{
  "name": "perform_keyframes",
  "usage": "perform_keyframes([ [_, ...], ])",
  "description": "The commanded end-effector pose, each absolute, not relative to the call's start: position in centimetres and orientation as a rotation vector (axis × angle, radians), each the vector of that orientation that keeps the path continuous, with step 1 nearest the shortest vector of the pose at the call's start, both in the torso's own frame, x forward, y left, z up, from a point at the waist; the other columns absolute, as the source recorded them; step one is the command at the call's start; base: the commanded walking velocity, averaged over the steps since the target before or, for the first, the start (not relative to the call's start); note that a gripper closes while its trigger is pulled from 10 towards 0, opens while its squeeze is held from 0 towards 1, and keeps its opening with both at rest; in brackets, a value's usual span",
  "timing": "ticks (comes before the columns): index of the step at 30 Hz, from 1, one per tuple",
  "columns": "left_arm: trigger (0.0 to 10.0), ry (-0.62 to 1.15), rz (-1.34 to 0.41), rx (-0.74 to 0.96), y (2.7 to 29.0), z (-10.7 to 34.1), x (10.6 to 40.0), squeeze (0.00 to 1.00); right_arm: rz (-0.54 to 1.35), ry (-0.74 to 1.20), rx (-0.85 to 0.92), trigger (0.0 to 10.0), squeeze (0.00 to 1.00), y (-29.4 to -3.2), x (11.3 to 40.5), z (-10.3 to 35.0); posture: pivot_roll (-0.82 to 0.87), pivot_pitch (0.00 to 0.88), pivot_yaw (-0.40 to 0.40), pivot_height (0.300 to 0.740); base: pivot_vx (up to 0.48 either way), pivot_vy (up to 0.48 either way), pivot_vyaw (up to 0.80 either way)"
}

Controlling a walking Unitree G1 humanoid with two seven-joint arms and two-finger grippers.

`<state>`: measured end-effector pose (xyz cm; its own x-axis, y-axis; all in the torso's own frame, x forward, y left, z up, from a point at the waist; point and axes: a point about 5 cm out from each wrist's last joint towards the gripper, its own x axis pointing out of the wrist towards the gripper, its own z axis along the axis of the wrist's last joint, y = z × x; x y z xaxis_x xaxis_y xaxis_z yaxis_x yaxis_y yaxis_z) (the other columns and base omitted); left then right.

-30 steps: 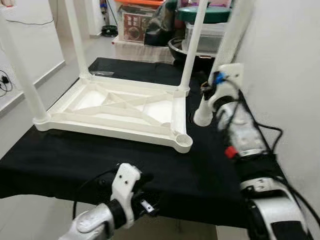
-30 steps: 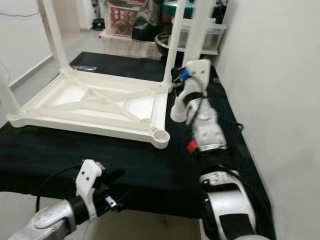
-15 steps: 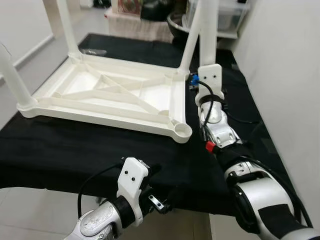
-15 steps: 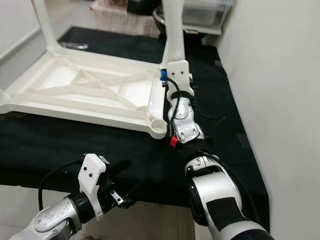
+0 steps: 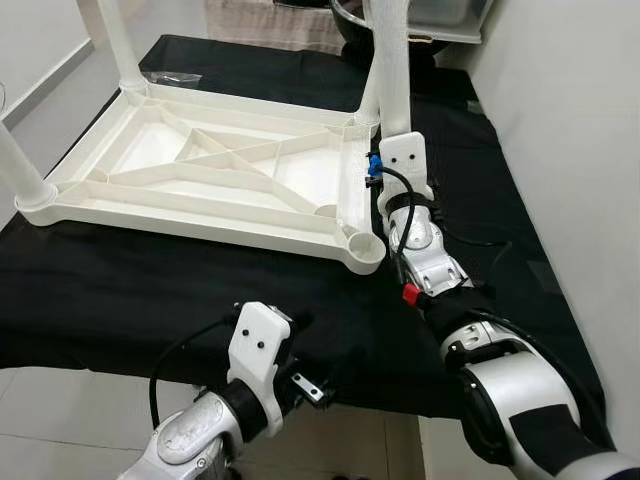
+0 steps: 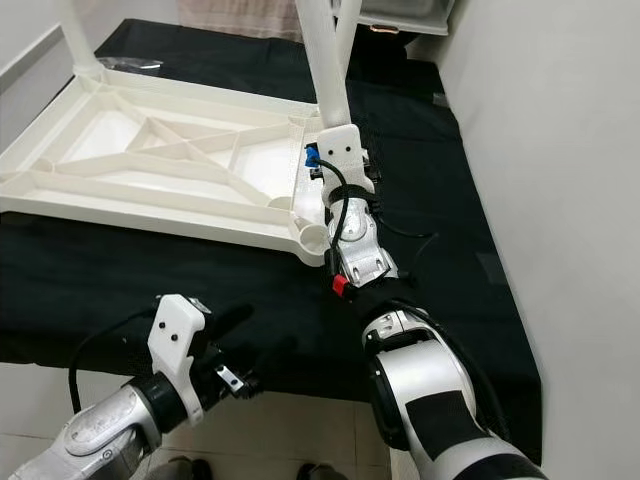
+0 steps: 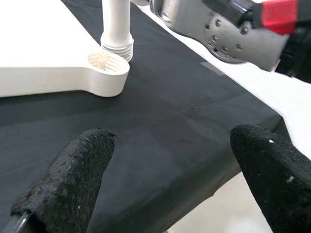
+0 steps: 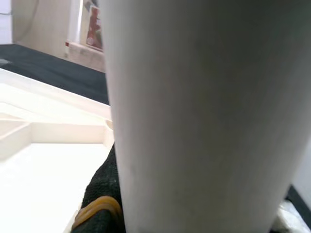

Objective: Building children table

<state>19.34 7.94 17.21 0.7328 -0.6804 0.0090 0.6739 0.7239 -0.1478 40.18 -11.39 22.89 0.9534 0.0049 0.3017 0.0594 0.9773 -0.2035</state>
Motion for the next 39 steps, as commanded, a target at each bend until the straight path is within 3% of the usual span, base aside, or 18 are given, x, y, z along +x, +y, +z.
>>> perform_keyframes([
  [1,10.0,0.069,-0.740,-0.148,8.0,16.7,19.5,0.00,0.004,-0.284,-0.151,0.0,0.00,-11.2,39.9,22.6,0.09,0.158,-0.130,0.740,0.000,0.000,0.00],
  [8,10.0,0.052,-0.704,-0.072,9.4,16.3,21.7,0.00,0.181,-0.276,-0.015,0.0,0.00,-10.5,37.2,23.7,0.07,0.108,-0.115,0.740,0.000,0.000,0.00],
  [22,10.0,0.046,-0.662,-0.040,10.6,15.8,23.0,0.00,0.302,-0.278,0.097,0.0,0.00,-10.4,33.8,24.2,0.06,0.064,-0.112,0.740,0.000,0.000,0.00],
  [30,10.0,0.047,-0.652,-0.021,10.9,15.3,23.3,0.00,0.354,-0.177,0.166,0.0,0.00,-10.5,34.0,24.2,0.06,0.055,-0.107,0.740,0.000,0.000,0.00],
  [36,10.0,0.042,-0.648,-0.027,11.1,15.1,23.5,0.00,0.452,-0.020,0.187,0.0,0.00,-9.9,32.6,21.6,0.06,0.048,-0.103,0.740,0.000,0.000,0.00],
  [39,10.0,0.039,-0.654,-0.042,10.9,15.1,23.3,0.00,0.436,-0.087,0.206,0.0,0.00,-10.4,33.1,22.7,0.06,0.040,-0.102,0.740,0.000,0.000,0.00],
])
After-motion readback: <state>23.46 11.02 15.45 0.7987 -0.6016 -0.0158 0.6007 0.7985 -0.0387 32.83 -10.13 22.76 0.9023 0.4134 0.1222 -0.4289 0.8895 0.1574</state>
